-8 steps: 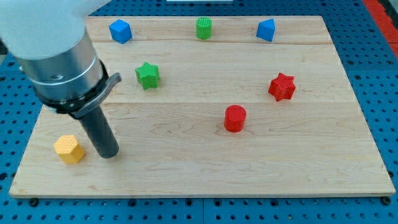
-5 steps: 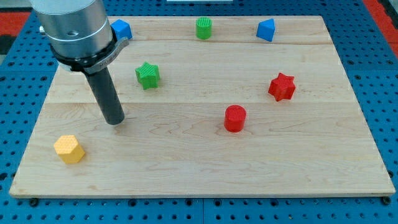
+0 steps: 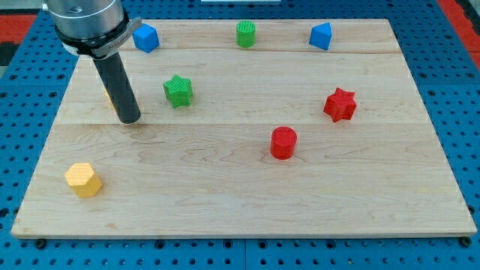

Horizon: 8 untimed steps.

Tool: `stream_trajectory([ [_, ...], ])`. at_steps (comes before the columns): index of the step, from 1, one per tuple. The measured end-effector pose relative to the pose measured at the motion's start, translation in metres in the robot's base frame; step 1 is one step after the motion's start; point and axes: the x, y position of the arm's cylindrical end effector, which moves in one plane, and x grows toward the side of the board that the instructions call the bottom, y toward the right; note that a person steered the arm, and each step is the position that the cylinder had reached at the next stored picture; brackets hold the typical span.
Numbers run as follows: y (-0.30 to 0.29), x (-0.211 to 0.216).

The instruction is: Push red circle to the bottom right

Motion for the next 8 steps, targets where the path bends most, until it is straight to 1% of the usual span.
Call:
stream_trajectory([
  [1,0.071,0.003],
  [2,0.148,0.025],
  [3,0.198,0.058],
  [4,0.224,0.056],
  [5,0.208,0.046],
  [6,0.239,0.025],
  [8,0.266,0.077],
])
